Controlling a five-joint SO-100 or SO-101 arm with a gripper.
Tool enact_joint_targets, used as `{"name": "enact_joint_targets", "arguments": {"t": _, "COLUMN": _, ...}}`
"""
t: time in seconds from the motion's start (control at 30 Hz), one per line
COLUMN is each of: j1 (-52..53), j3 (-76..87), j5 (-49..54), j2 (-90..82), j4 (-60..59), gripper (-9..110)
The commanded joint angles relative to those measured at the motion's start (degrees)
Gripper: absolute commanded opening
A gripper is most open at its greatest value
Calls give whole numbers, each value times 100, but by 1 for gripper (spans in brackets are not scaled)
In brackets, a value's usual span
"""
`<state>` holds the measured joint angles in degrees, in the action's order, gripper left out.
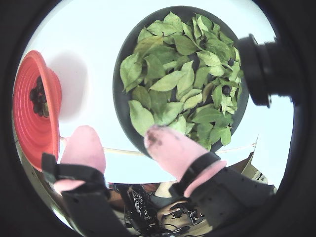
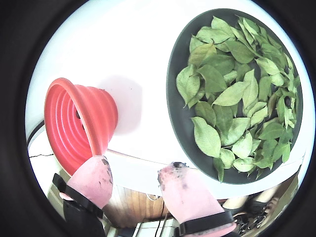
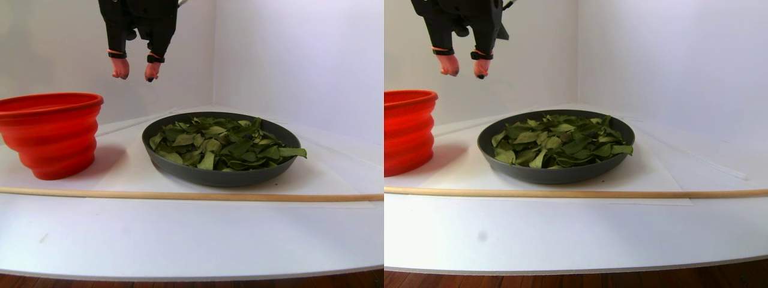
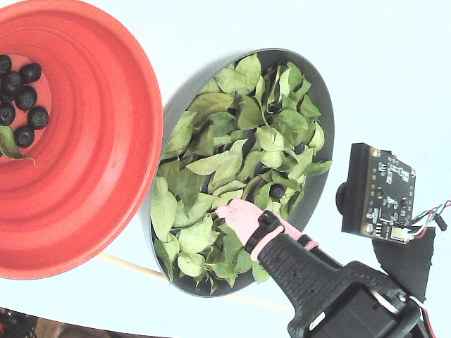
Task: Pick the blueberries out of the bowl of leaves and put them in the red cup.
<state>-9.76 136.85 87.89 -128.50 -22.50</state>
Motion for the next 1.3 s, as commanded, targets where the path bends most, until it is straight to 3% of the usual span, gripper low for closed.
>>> {"name": "enact_joint_targets", "arguments": {"t": 0.0, "j1": 158, "j3": -448, "j5": 132, "j2": -492, "j4": -26, "gripper": 18}}
{"name": "enact_joint_targets", "arguments": {"t": 0.6, "j1": 1178, "j3": -633, "j5": 756, "j2": -439, "j4": 9, "gripper": 17}}
{"name": "enact_joint_targets", "arguments": {"t": 1.27, "j1": 2215, "j3": -624, "j5": 1178, "j2": 580, "j4": 905, "gripper": 17}}
